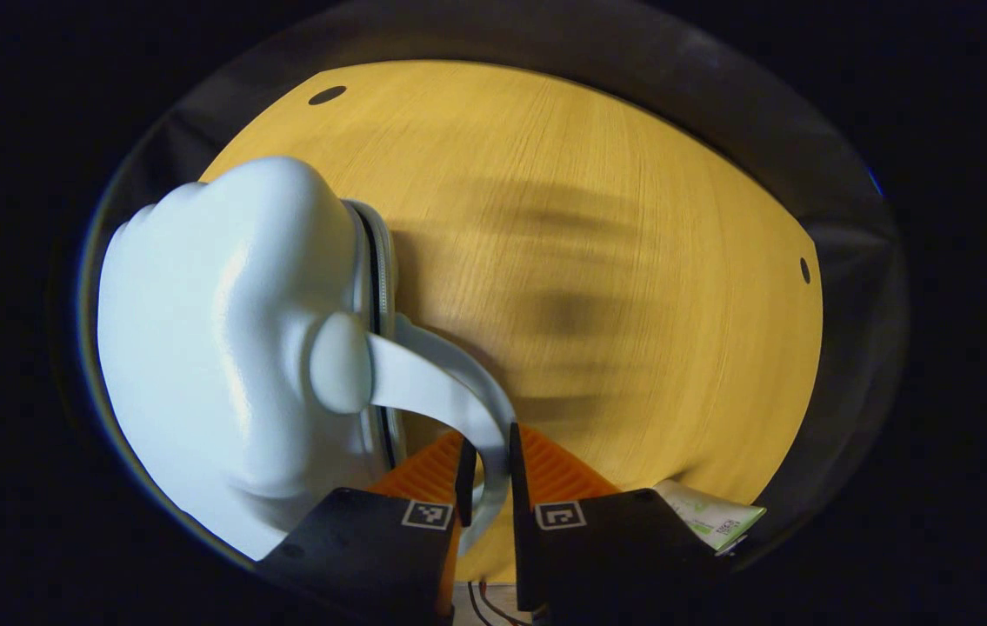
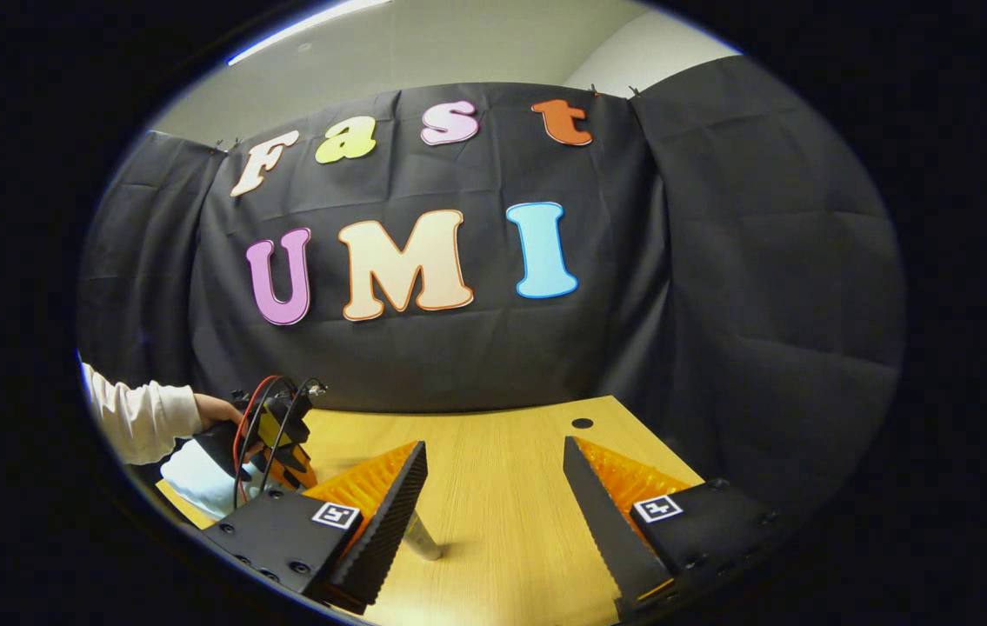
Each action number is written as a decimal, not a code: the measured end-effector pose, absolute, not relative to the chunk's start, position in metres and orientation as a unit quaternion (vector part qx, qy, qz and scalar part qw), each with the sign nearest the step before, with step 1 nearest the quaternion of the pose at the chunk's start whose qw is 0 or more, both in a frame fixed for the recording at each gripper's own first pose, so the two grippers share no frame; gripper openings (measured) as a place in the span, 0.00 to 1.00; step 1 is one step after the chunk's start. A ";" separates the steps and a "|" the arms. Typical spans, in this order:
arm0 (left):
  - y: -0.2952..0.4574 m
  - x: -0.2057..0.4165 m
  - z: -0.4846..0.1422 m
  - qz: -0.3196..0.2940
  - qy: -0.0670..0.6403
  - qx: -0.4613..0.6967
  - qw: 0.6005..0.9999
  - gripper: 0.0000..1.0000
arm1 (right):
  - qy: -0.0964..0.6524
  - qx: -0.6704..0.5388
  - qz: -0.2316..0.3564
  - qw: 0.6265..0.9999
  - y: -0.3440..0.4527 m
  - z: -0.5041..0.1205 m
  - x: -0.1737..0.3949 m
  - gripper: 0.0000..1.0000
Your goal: First open the suitcase, pack the skin care products into it, and then close the suitcase.
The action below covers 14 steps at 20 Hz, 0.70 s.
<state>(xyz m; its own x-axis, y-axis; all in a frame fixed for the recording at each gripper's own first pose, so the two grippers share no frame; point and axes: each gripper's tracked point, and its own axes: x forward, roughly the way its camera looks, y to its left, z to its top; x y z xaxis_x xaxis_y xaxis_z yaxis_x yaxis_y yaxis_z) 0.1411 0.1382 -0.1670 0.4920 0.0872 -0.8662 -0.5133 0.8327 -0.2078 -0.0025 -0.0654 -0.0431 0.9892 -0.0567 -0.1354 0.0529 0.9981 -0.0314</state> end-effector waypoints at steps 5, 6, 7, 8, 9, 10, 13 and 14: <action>0.136 0.145 -0.169 0.177 0.471 -0.223 0.835 0.13 | 0.075 -0.017 -0.023 0.997 -0.064 -0.049 0.000 0.98; 0.135 0.145 -0.168 0.174 0.469 -0.224 0.837 0.12 | 0.076 -0.018 -0.021 0.997 -0.063 -0.049 0.001 0.98; 0.134 0.145 -0.166 0.170 0.465 -0.226 0.839 0.09 | 0.076 -0.020 -0.019 0.997 -0.061 -0.050 0.002 0.98; 0.134 0.145 -0.165 0.167 0.460 -0.228 0.842 0.07 | 0.076 -0.020 -0.017 0.997 -0.059 -0.051 0.003 0.98; 0.134 0.145 -0.162 0.165 0.455 -0.226 0.845 0.07 | 0.077 -0.020 -0.015 0.997 -0.058 -0.052 0.003 0.98; 0.133 0.145 -0.160 0.164 0.451 -0.223 0.849 0.06 | 0.078 -0.019 -0.012 0.997 -0.056 -0.053 0.005 0.98; 0.128 0.147 -0.148 0.153 0.433 -0.225 0.859 0.06 | 0.079 -0.016 -0.003 0.997 -0.049 -0.054 0.006 0.98; 0.127 0.148 -0.144 0.146 0.426 -0.231 0.862 0.06 | 0.078 -0.015 0.000 0.997 -0.045 -0.054 0.007 0.98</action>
